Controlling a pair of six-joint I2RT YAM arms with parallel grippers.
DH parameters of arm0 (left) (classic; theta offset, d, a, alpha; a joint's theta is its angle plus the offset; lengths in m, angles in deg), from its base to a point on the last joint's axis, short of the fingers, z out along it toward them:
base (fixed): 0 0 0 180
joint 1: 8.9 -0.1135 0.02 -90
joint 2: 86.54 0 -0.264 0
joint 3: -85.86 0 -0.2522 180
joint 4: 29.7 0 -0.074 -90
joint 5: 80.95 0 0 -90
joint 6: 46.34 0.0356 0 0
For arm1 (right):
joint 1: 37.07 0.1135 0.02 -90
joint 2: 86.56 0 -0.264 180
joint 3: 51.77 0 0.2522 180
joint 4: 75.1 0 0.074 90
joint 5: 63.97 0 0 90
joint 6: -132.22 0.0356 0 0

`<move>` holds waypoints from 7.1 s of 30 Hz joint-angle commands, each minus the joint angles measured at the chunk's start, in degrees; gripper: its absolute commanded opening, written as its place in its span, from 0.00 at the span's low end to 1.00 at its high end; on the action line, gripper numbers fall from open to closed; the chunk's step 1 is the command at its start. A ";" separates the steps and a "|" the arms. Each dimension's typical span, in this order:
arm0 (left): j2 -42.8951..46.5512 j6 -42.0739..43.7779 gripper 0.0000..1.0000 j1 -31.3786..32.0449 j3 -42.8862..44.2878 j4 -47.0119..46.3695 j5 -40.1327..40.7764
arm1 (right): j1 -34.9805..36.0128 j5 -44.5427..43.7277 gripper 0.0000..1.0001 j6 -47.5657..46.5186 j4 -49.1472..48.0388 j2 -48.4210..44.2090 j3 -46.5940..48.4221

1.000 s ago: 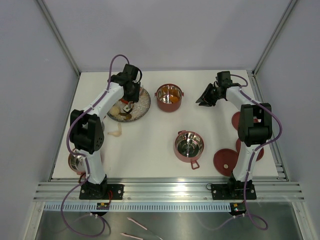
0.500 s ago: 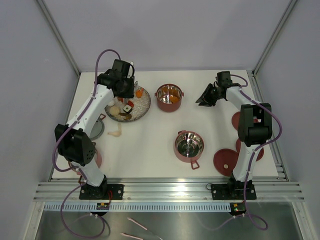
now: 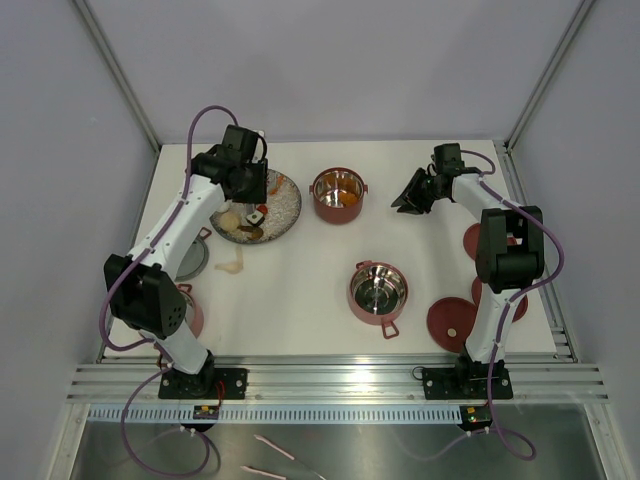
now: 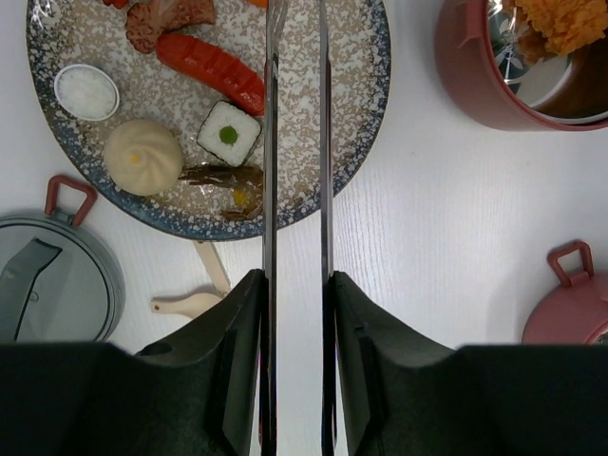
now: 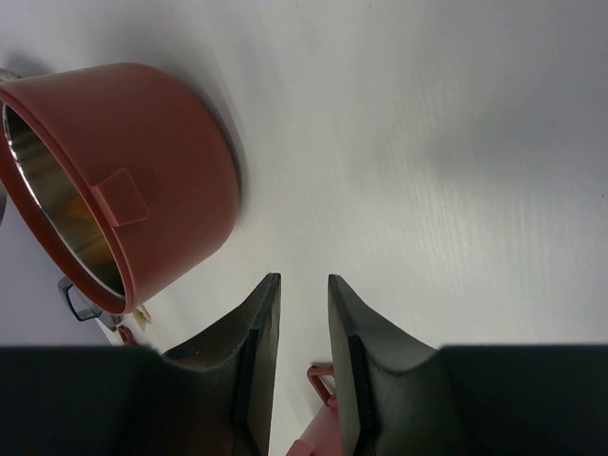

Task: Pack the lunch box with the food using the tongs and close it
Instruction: Pick up the fake food from the plate, then place the fake food in the packing box, then move the packing box to the center of the board.

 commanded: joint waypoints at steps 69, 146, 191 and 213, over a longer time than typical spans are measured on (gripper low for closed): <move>-7.69 -0.61 0.01 -1.60 1.94 -0.62 3.55 | 0.58 1.52 0.34 0.15 -0.44 -1.93 0.86; -8.29 -2.02 0.41 13.34 15.12 2.02 -7.96 | 2.43 1.17 0.34 -0.73 1.23 -2.37 1.38; 11.83 -3.86 0.05 3.24 -3.68 -0.17 1.53 | 2.43 -7.95 0.34 -2.48 1.40 -10.63 -2.75; 18.78 -8.79 0.22 0.16 -14.50 3.77 6.45 | 2.43 -10.79 0.34 -5.65 4.84 -15.11 -5.56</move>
